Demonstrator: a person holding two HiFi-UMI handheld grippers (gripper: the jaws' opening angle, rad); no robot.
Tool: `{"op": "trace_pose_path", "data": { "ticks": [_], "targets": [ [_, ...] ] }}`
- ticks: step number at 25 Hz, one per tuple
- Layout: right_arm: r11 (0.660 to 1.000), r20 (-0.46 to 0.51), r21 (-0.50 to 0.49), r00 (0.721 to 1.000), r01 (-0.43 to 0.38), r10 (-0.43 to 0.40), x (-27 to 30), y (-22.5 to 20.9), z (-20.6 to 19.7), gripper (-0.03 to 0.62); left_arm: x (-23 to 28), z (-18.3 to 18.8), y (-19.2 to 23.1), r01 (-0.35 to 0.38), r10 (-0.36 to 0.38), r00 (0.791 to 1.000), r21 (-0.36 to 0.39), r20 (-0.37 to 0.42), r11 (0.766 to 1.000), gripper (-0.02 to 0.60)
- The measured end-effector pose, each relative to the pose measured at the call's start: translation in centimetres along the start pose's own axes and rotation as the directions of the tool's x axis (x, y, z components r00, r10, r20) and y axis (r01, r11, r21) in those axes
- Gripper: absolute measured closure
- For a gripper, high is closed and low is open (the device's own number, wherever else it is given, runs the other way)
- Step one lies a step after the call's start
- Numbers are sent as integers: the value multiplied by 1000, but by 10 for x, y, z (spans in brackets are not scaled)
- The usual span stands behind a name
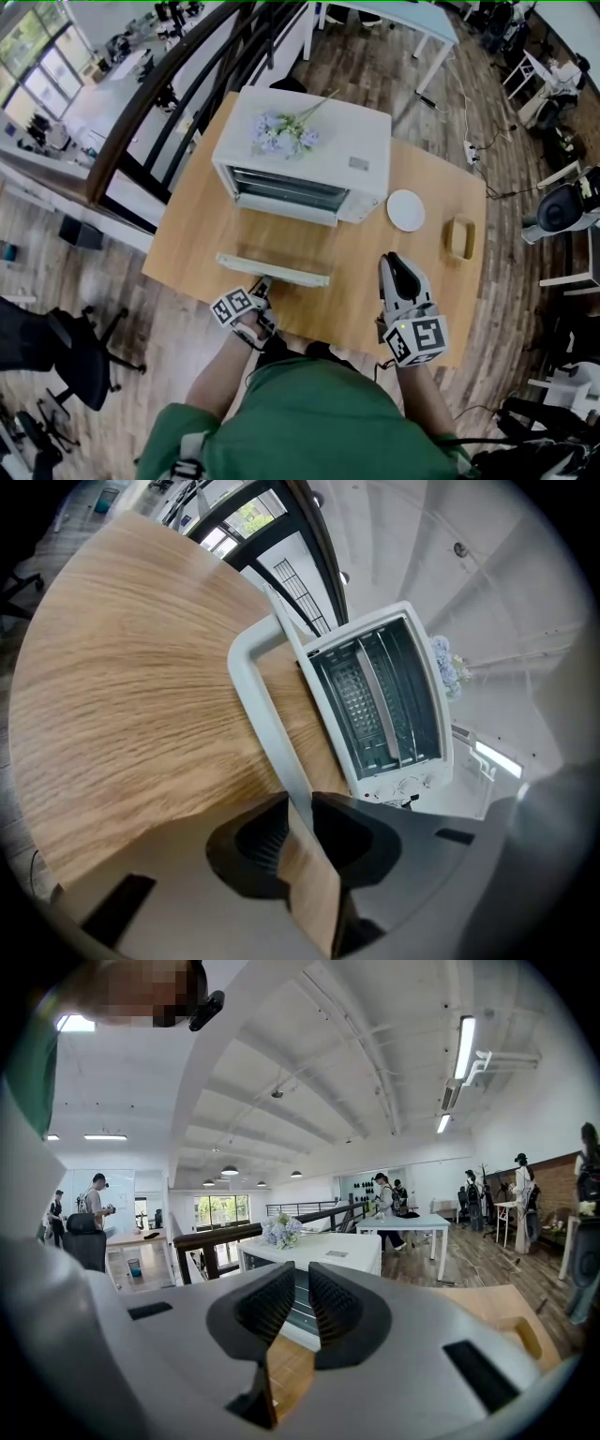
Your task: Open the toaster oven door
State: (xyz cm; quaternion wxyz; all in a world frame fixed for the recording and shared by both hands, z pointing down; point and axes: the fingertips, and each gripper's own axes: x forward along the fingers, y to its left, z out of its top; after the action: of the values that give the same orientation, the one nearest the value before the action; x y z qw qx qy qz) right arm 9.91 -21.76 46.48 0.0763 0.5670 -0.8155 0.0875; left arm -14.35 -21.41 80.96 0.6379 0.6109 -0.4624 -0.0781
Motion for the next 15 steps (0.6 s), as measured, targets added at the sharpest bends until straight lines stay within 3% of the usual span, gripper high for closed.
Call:
{"op": "trace_pose_path", "data": {
  "ticks": [15],
  "targets": [
    [998,26,29,998,59,-60,-21,-14,3,531,-6,-11,4,-40,40,998,17,-55,999,489]
  ]
}}
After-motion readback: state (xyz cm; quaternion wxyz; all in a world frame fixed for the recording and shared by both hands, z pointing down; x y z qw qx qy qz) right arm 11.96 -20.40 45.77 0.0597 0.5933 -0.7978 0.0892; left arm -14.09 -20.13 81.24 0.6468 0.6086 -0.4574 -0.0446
